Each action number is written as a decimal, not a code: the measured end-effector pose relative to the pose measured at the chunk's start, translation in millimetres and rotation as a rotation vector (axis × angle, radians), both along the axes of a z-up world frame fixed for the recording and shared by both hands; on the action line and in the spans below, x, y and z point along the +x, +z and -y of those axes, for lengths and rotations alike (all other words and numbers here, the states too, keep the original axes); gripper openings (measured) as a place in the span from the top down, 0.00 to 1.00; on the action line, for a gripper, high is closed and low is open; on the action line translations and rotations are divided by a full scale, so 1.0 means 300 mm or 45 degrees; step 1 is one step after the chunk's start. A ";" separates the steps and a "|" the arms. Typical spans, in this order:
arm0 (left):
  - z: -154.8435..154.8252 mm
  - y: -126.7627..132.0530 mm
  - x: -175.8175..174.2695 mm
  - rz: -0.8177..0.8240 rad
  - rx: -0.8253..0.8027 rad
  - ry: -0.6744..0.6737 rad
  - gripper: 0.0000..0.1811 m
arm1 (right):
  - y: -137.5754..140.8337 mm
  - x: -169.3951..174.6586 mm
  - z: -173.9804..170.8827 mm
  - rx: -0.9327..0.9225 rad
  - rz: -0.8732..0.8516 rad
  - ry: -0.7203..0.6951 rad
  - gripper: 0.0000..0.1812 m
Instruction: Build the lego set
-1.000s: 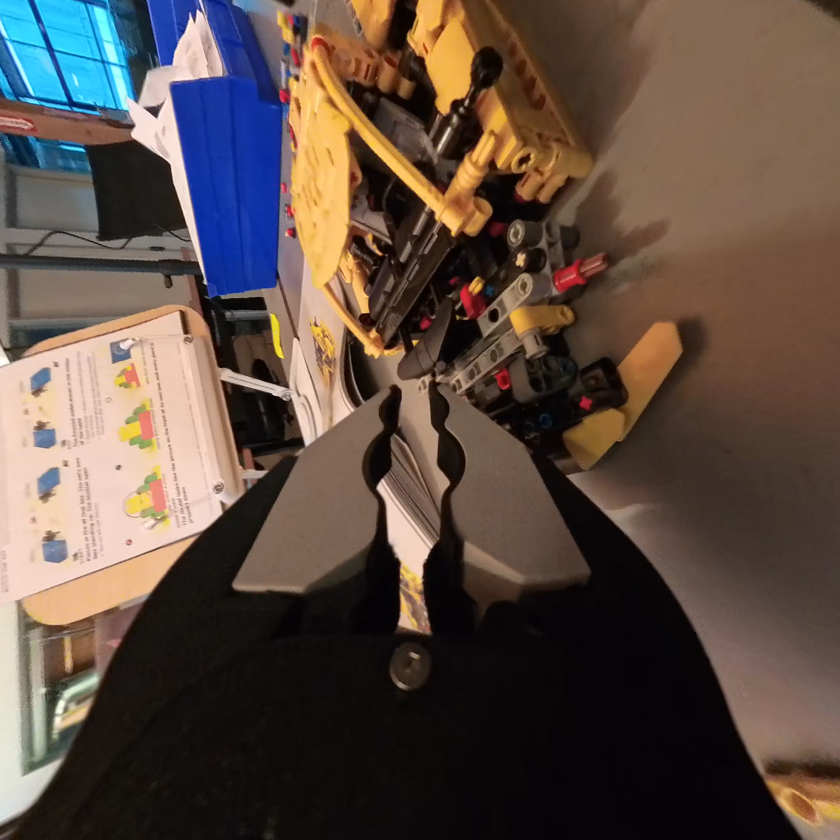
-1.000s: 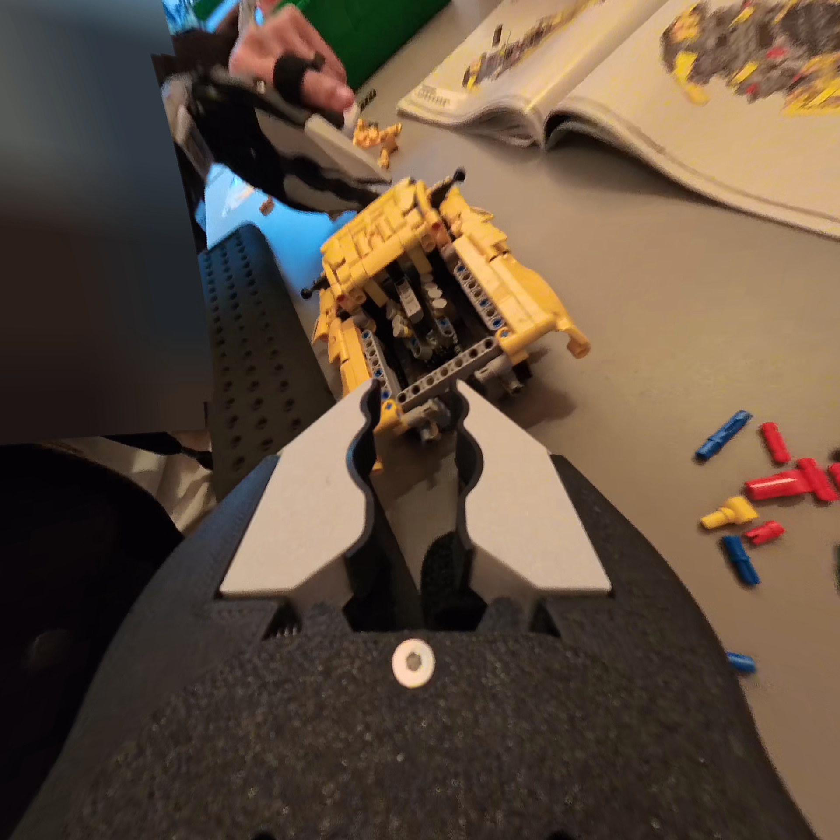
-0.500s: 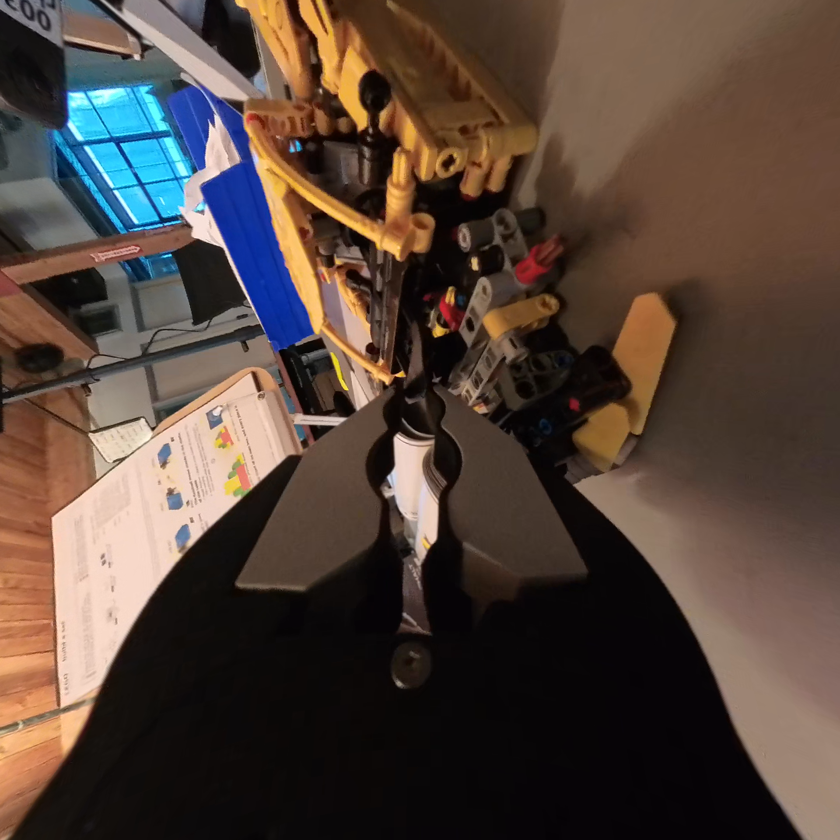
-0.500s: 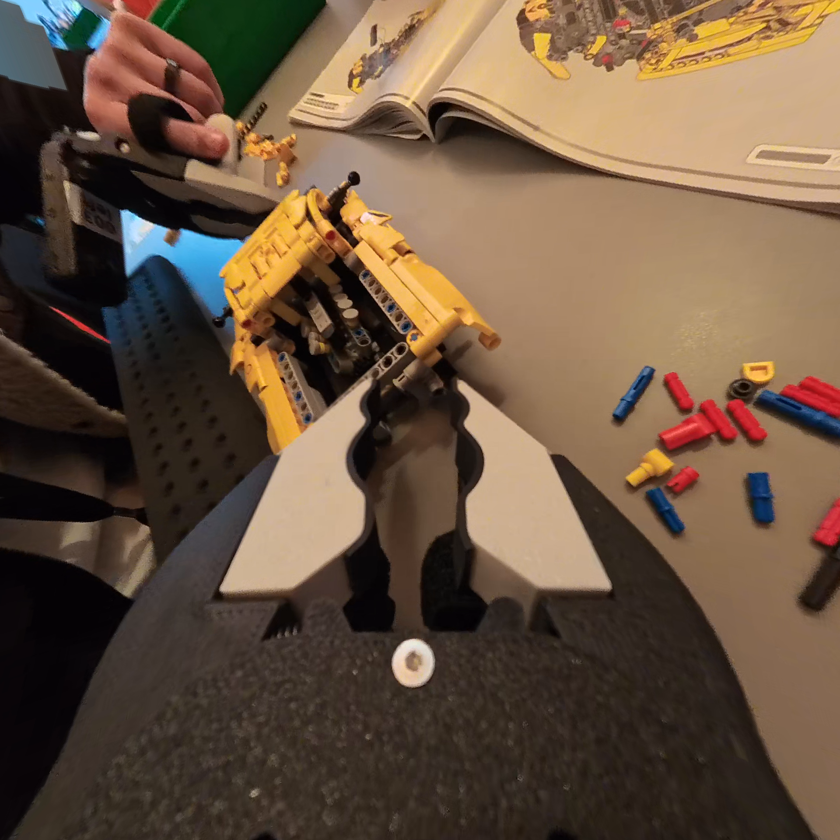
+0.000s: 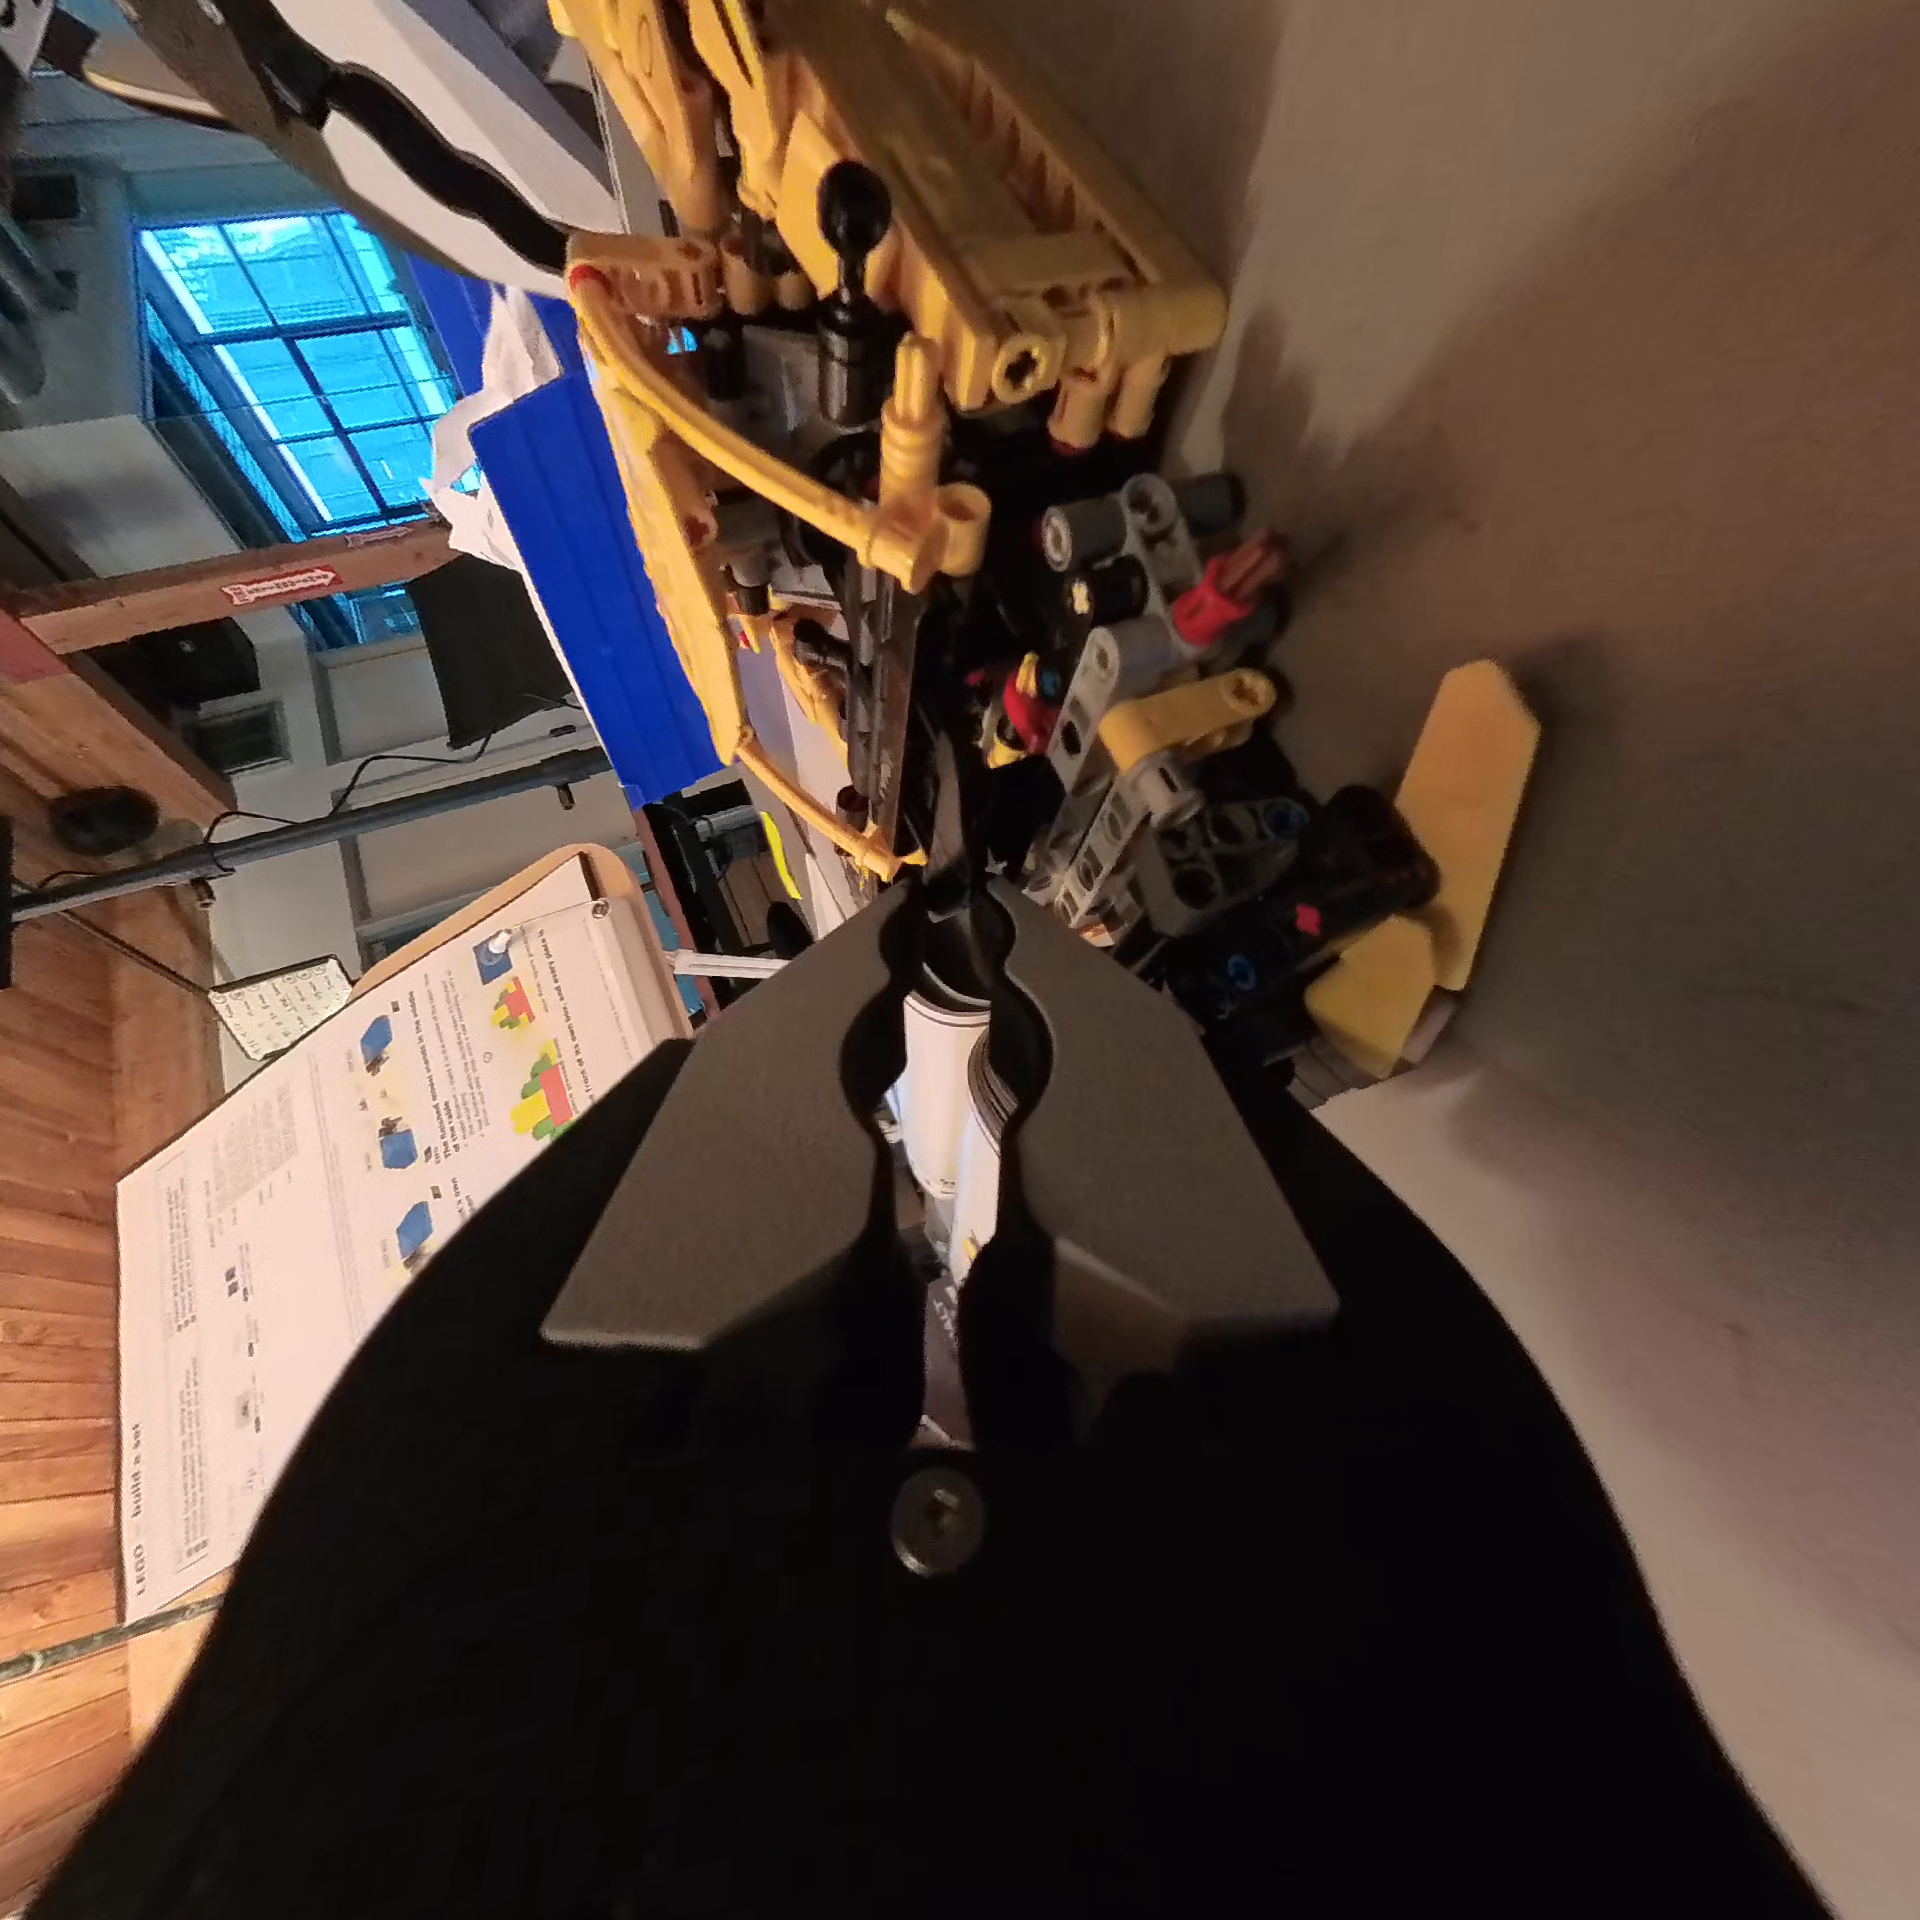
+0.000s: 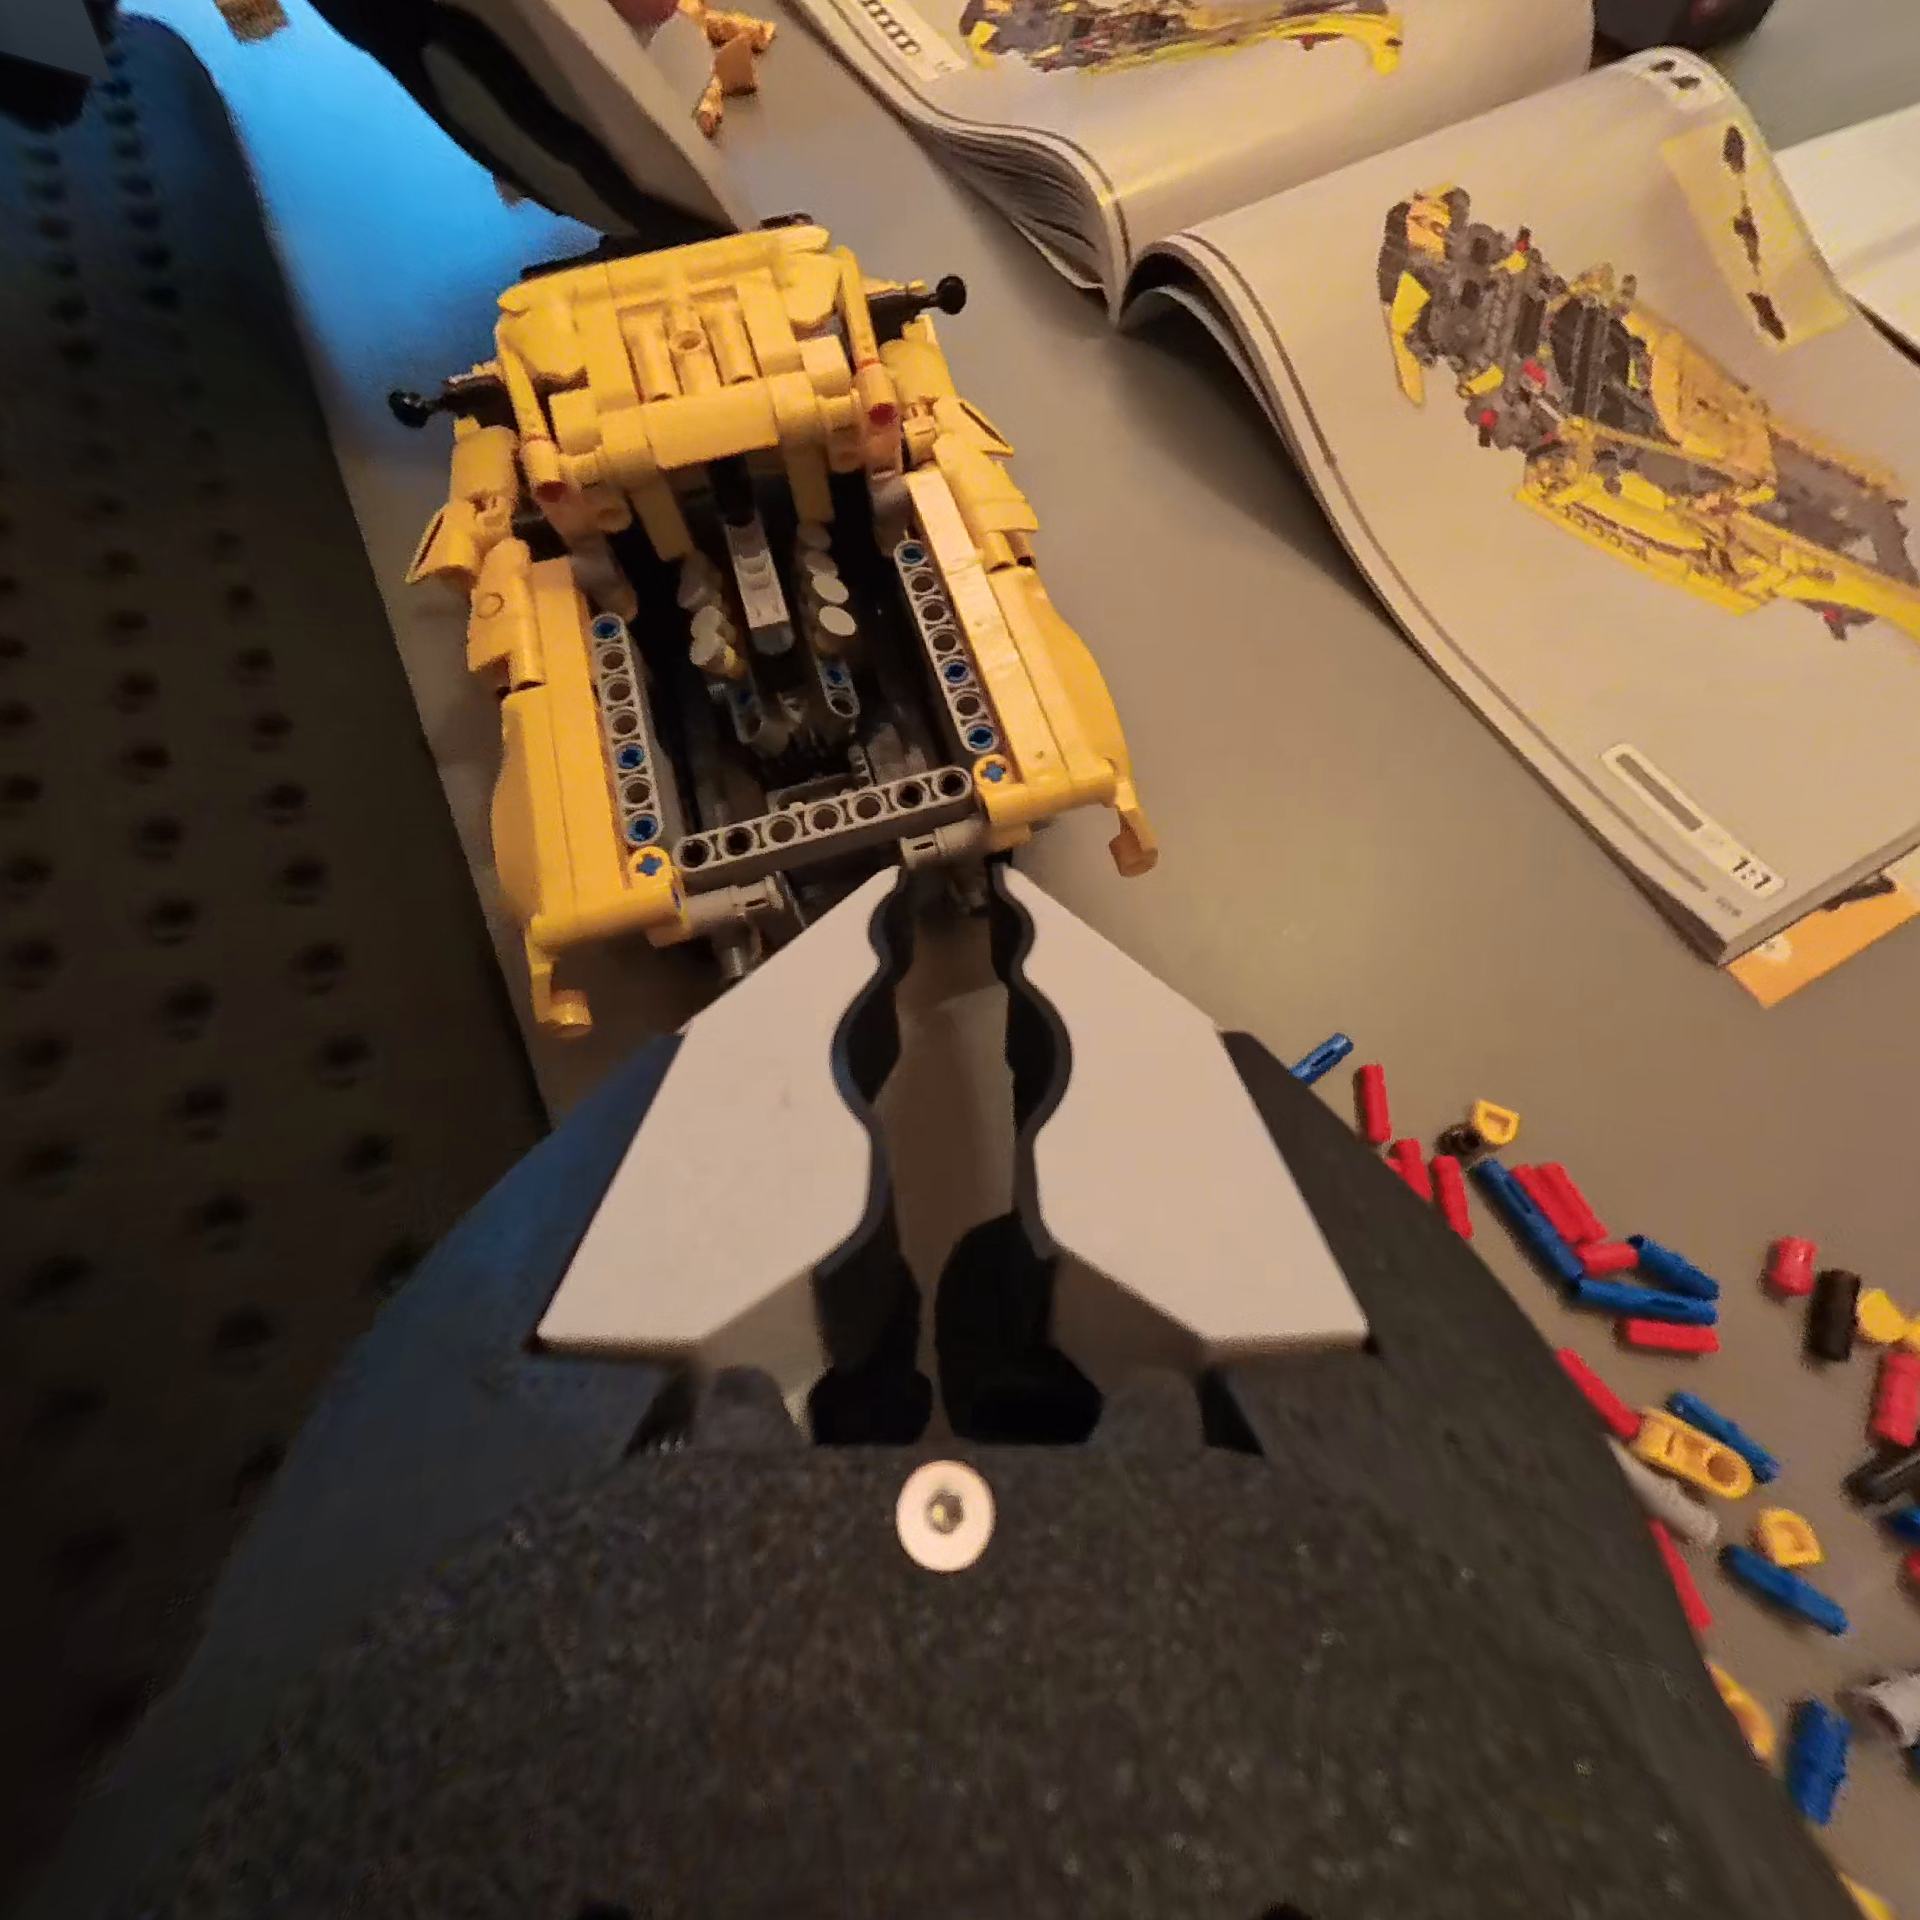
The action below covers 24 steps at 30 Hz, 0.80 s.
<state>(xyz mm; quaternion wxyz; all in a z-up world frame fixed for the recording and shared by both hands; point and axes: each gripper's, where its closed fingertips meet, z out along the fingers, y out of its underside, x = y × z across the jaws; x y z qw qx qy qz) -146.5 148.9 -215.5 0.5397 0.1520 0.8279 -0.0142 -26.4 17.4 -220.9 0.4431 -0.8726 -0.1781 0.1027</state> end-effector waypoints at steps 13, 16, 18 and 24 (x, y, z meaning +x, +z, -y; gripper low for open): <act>0.001 -0.001 0.002 -0.035 -0.014 0.012 0.96 | -0.012 -0.032 0.005 -0.014 -0.040 0.098 1.00; 0.002 -0.001 0.002 -0.034 -0.007 0.012 0.96 | -0.015 -0.034 0.005 -0.026 -0.037 0.111 1.00; 0.003 -0.001 0.001 -0.036 -0.021 0.010 0.97 | -0.016 -0.035 0.004 -0.039 -0.042 0.129 1.00; 0.005 0.001 0.000 -0.019 -0.108 0.046 0.97 | -0.020 -0.037 0.003 -0.047 -0.063 0.130 1.00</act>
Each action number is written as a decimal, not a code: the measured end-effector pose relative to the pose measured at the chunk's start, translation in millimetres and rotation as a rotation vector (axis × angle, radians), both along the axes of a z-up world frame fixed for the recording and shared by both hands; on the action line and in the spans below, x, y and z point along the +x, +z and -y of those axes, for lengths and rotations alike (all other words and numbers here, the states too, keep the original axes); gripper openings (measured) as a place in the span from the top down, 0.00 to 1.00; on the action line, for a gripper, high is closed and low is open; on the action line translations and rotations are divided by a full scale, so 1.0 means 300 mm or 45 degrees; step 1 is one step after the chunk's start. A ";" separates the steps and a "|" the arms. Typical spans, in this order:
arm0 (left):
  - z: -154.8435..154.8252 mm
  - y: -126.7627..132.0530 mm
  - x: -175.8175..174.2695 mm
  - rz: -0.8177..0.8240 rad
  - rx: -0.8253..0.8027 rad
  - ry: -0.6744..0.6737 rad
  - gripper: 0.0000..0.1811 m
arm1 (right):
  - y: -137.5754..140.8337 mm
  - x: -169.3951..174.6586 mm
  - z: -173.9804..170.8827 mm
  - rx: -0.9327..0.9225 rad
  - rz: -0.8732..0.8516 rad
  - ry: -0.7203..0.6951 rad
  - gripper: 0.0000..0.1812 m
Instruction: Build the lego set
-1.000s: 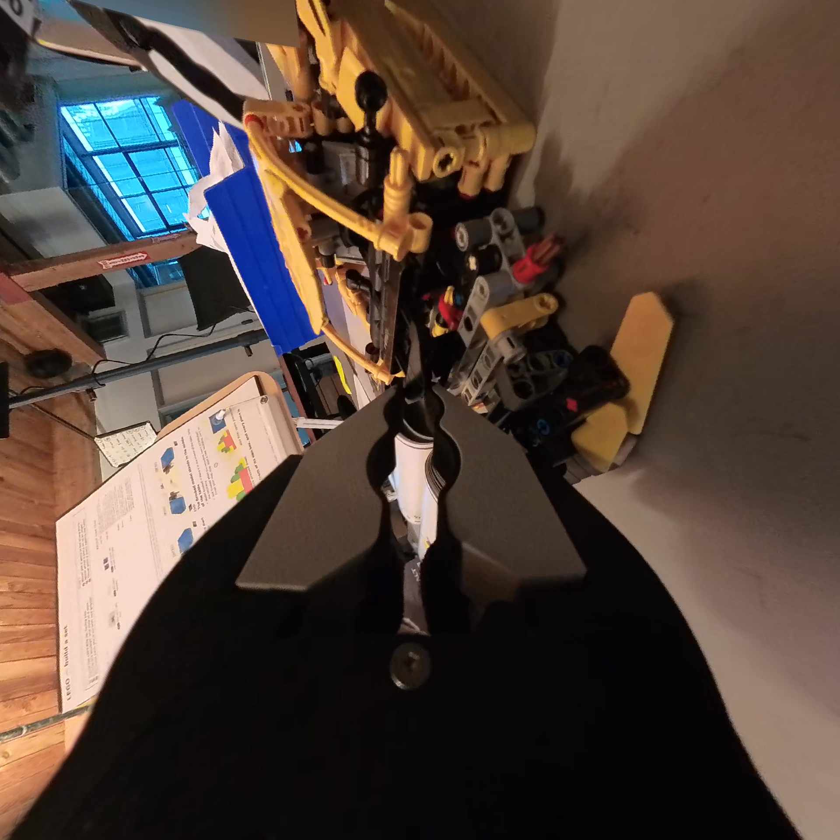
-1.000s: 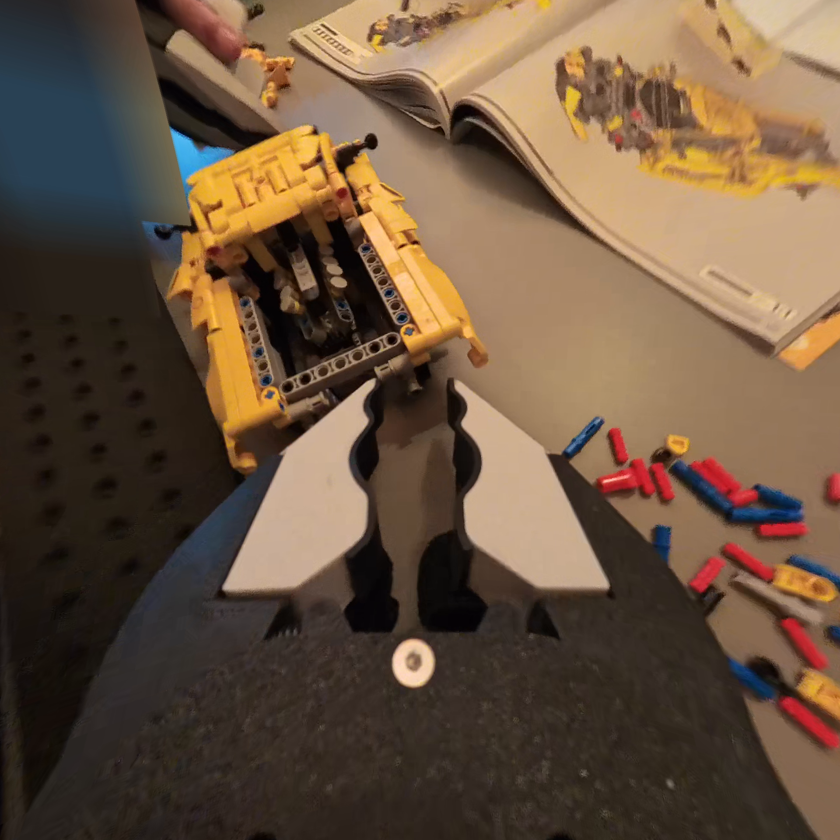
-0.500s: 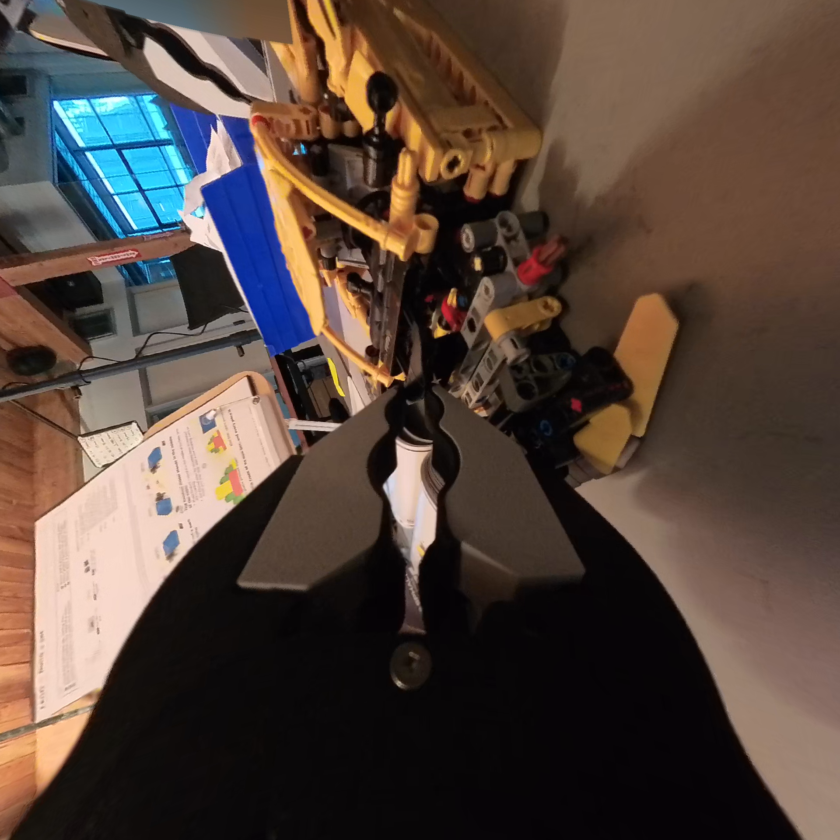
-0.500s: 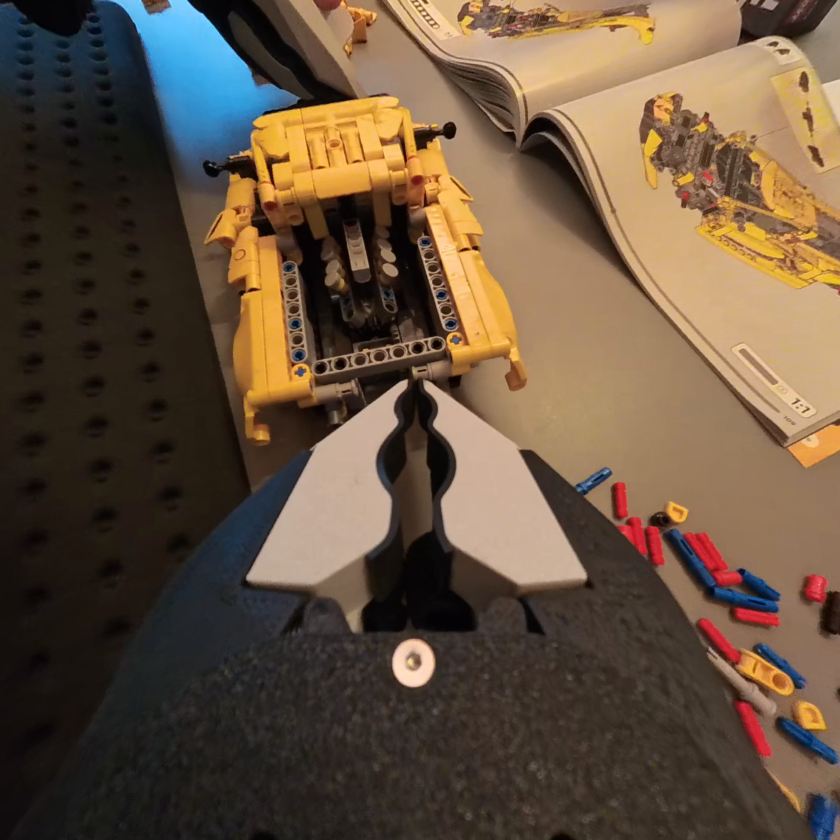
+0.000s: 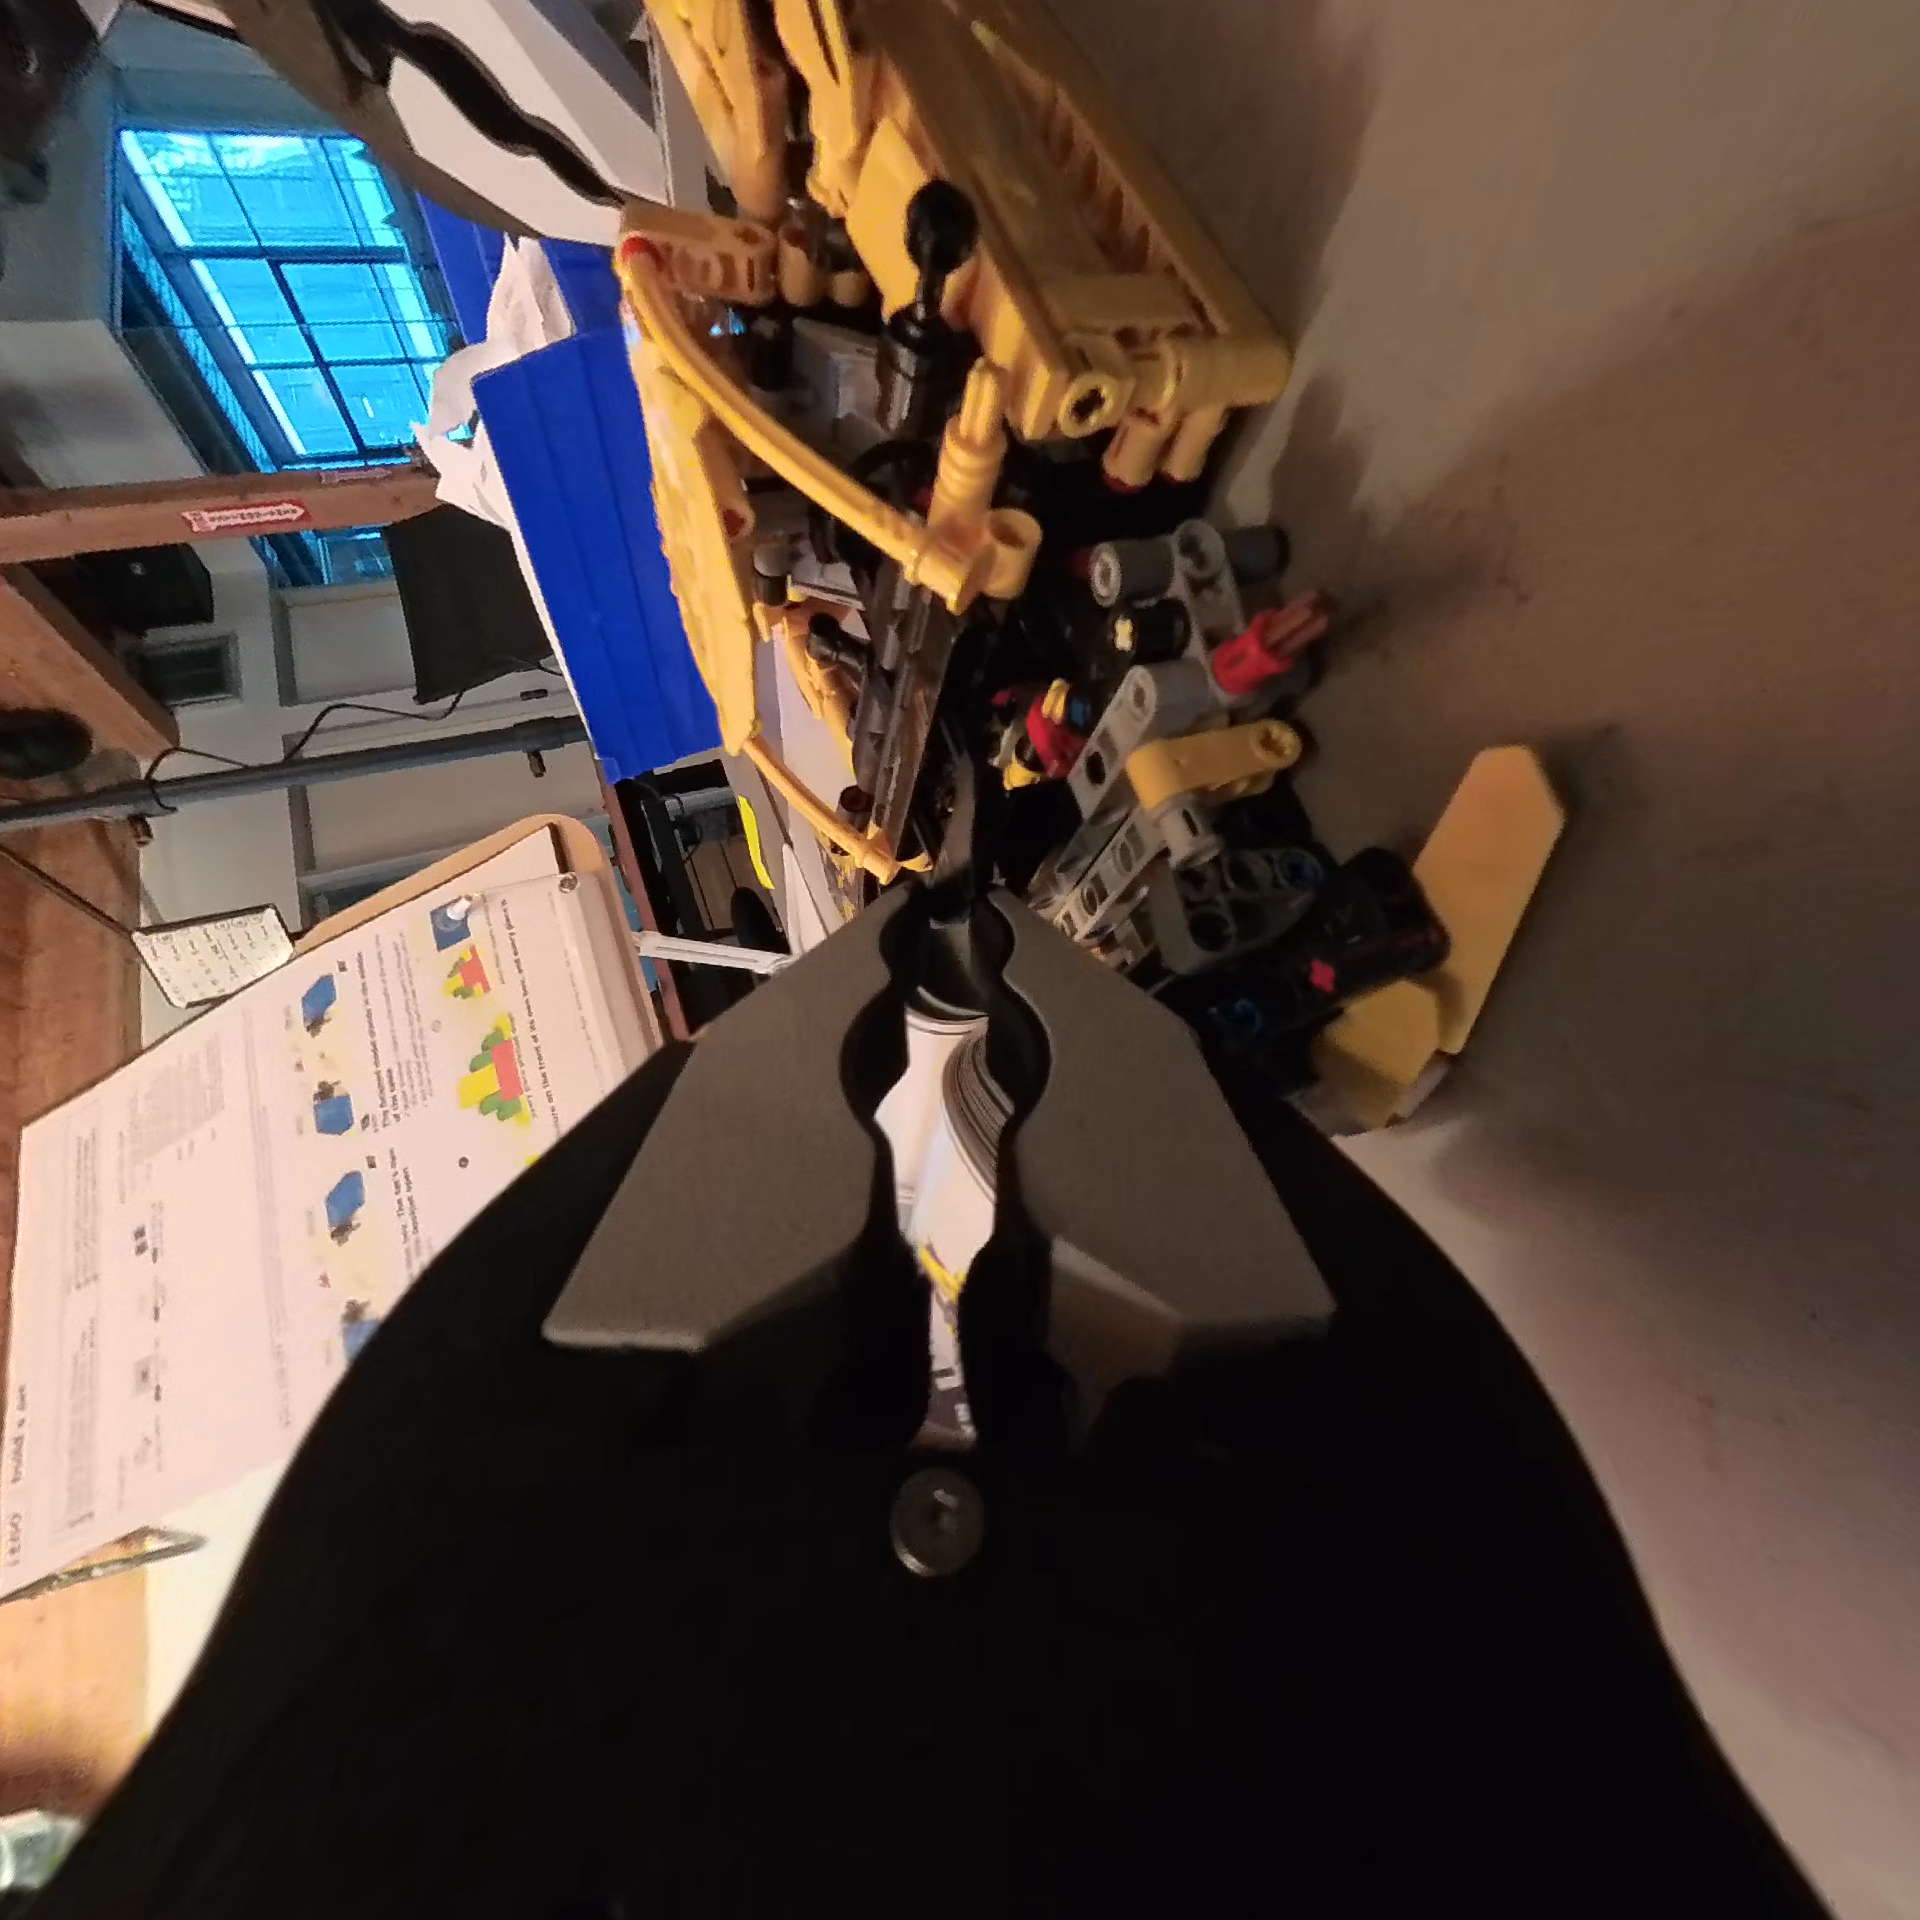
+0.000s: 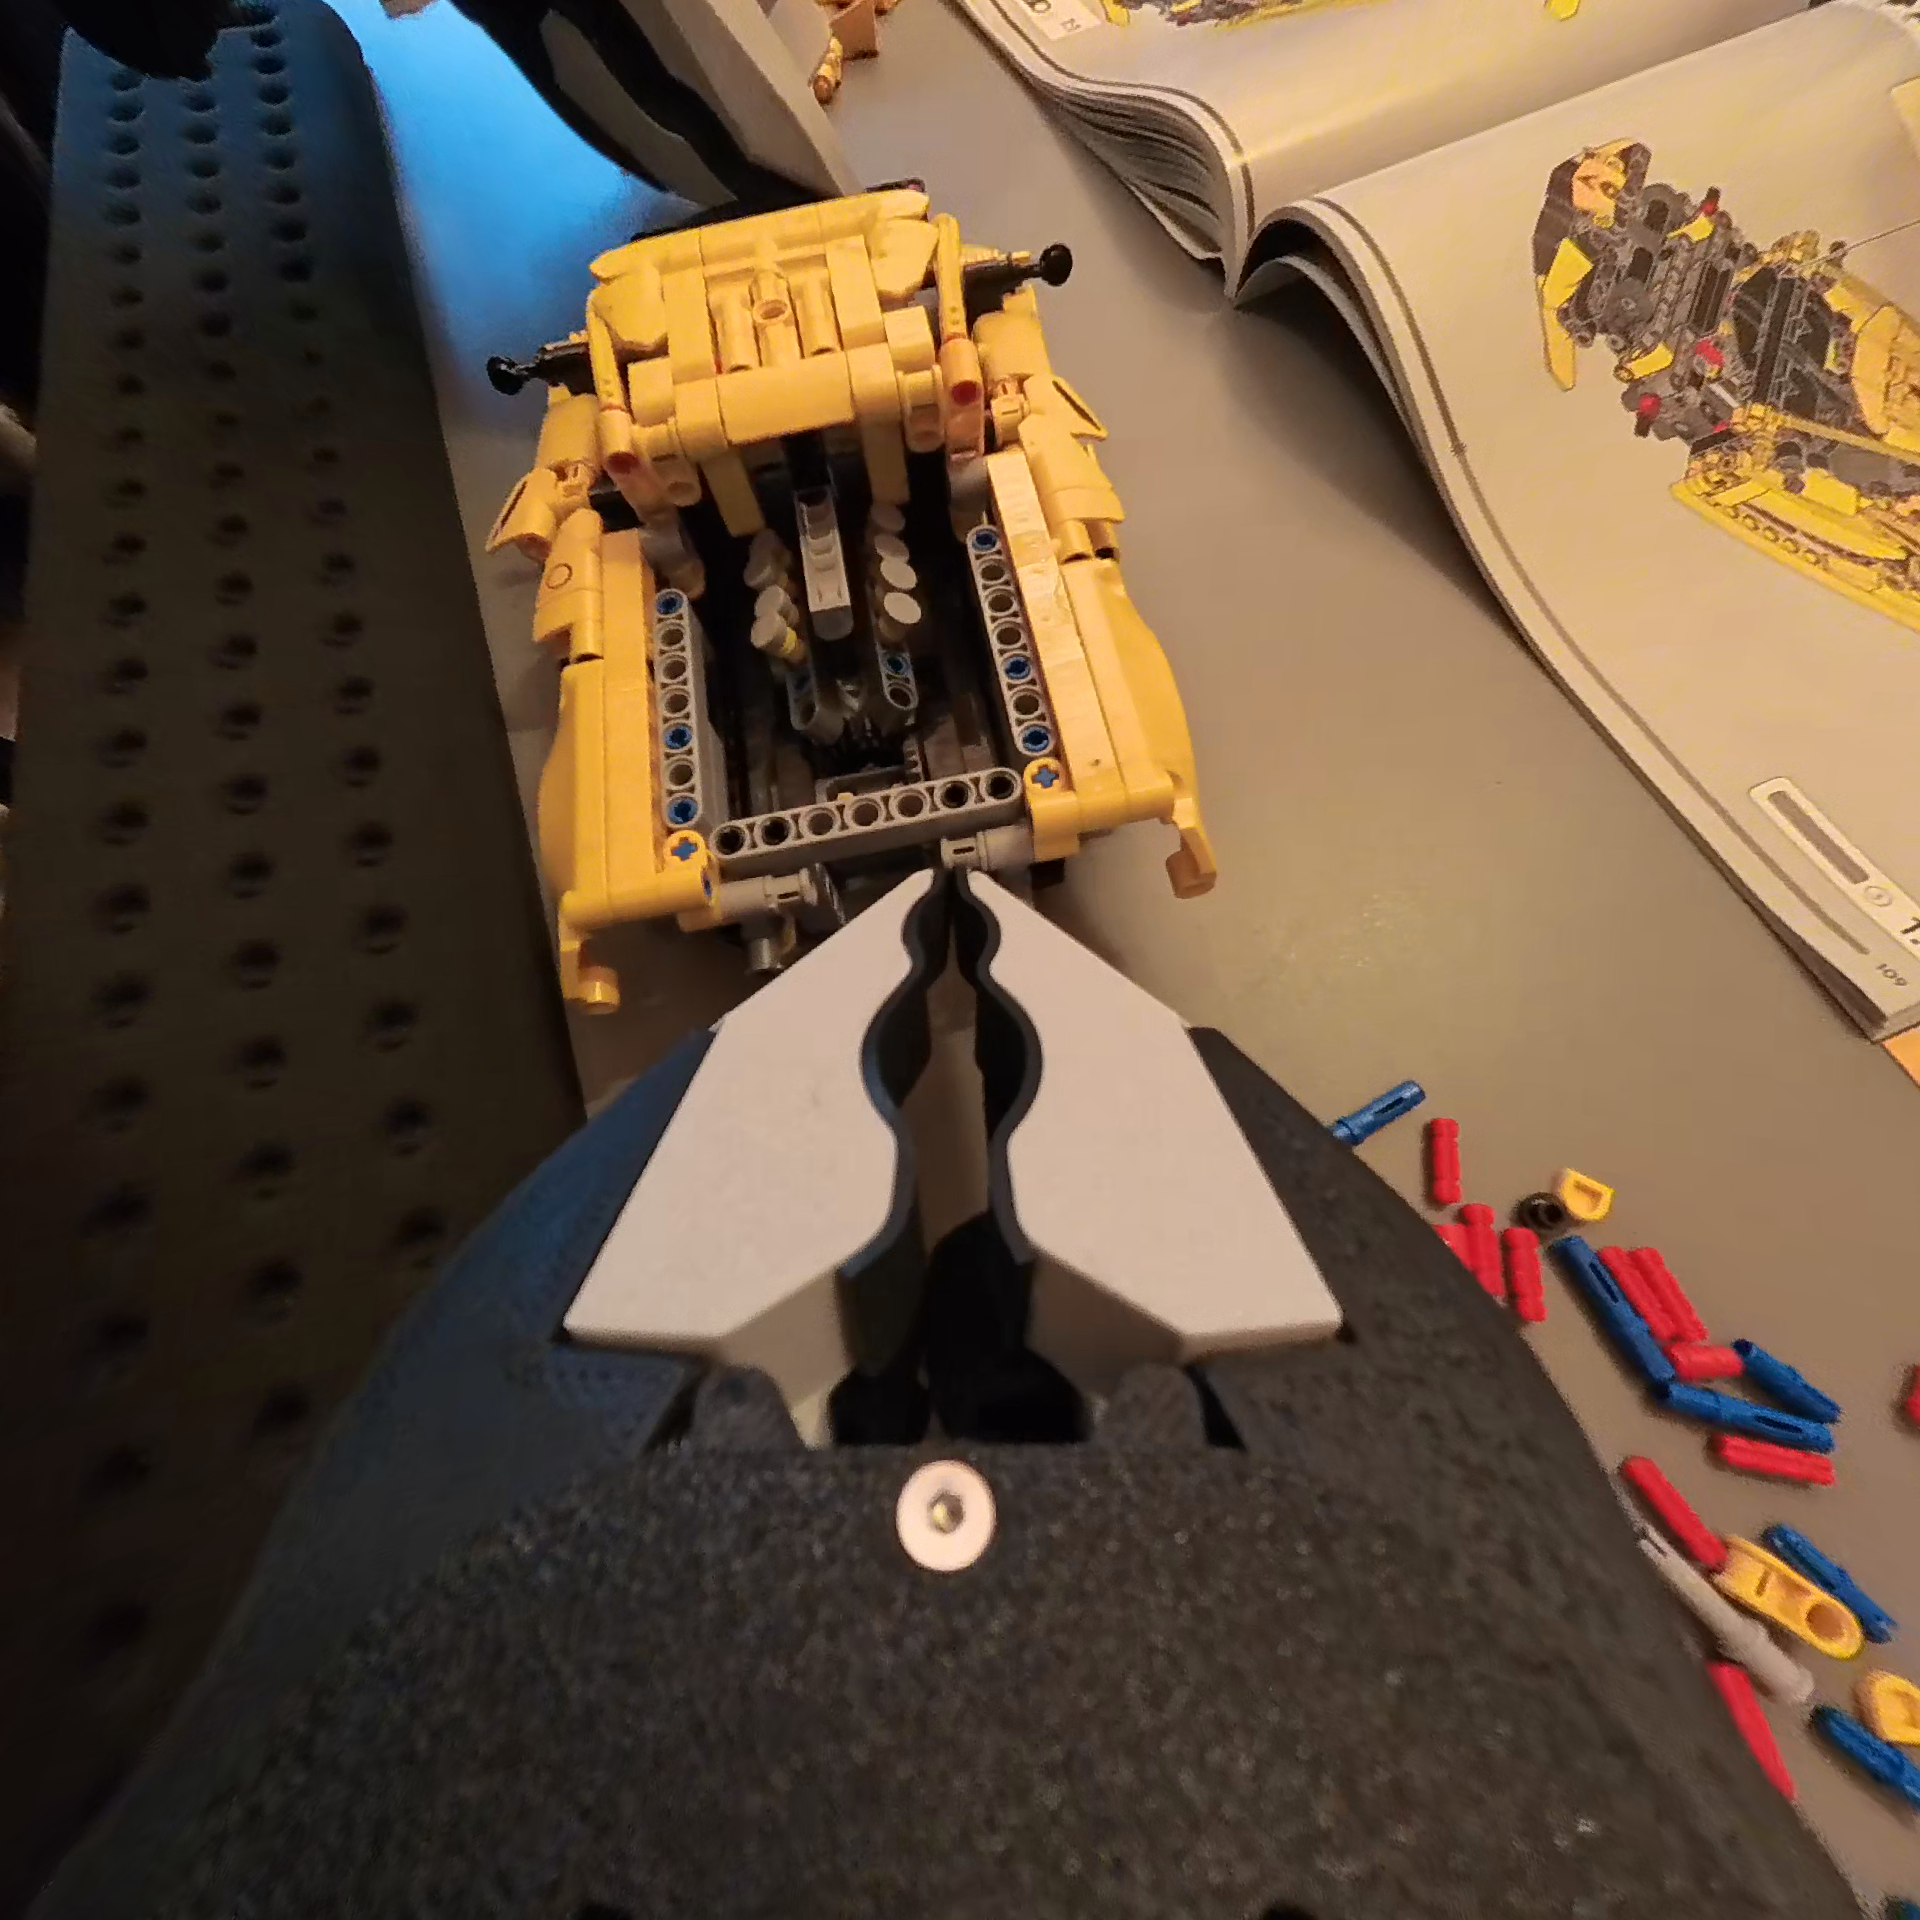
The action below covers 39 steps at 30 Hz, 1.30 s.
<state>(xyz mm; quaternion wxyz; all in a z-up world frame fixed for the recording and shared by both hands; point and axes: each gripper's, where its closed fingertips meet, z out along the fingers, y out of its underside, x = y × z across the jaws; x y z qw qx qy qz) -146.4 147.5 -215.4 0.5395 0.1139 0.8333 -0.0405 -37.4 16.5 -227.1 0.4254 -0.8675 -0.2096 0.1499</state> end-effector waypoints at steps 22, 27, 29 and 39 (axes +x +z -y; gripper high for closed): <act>0.011 0.003 0.003 0.067 -0.110 0.032 0.98 | -0.008 0.006 0.001 -0.039 -0.013 -0.020 1.00; 0.007 0.000 0.002 0.056 0.022 -0.009 0.97 | -0.009 0.008 0.001 -0.042 -0.008 -0.026 1.00; 0.000 0.000 0.001 -0.021 -0.034 0.033 0.96 | -0.010 0.009 0.001 -0.033 -0.013 -0.033 1.00; -0.035 -0.003 -0.062 -0.042 0.032 0.042 0.93 | -0.056 -0.030 0.004 -0.066 0.020 0.016 1.00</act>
